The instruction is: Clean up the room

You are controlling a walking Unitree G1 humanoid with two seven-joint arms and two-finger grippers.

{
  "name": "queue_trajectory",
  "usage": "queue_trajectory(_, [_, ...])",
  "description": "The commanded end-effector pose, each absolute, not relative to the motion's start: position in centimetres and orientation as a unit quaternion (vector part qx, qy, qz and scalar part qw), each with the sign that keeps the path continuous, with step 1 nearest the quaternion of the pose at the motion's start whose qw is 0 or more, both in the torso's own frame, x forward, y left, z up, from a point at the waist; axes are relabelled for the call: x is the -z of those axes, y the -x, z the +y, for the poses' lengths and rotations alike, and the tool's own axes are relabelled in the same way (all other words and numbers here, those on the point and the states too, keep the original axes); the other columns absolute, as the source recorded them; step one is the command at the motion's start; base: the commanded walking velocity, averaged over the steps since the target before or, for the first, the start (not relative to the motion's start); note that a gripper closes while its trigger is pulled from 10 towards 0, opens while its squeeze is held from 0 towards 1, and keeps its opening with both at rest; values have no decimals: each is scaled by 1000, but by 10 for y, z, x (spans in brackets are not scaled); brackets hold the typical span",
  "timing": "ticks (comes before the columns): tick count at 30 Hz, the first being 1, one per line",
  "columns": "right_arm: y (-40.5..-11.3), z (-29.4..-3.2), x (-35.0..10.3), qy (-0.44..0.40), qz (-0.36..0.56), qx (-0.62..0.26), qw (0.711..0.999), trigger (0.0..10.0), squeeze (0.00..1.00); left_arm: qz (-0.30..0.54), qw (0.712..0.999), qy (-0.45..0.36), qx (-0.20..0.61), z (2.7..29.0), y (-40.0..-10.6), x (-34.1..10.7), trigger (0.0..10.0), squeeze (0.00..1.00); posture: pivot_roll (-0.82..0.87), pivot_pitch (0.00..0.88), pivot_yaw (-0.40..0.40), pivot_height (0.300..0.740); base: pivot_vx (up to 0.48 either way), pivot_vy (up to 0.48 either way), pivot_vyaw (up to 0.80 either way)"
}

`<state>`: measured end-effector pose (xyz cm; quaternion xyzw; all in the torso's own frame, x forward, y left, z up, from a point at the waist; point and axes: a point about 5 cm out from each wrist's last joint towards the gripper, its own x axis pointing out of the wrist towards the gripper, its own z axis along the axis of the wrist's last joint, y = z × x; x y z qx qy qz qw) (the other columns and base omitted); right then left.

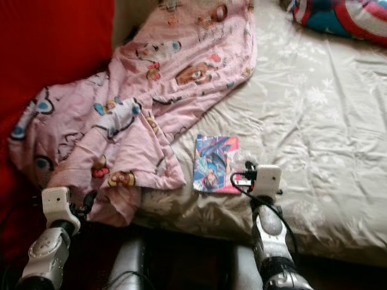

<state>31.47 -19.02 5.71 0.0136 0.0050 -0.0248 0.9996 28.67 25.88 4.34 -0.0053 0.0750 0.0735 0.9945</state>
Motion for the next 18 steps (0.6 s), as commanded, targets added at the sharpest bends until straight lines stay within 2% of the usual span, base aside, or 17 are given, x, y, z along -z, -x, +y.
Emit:
queue_trajectory(1, [-302,-204,-44,-26,25,62,997,10000,0,85,993,4,-80,264,-282,-38,10000,0,57,25,51,587,0,0,0])
queue_trajectory(8, [-280,-229,-18,-31,95,125,987,10000,0,94,993,4,-69,261,-288,-37,10000,0,53,0,22,587,0,0,0])
queue_trajectory(18, [-283,-251,-25,-34,96,154,983,10000,0,95,992,25,-73,251,-293,-34,10000,0,51,0,-47,587,0,0,0])
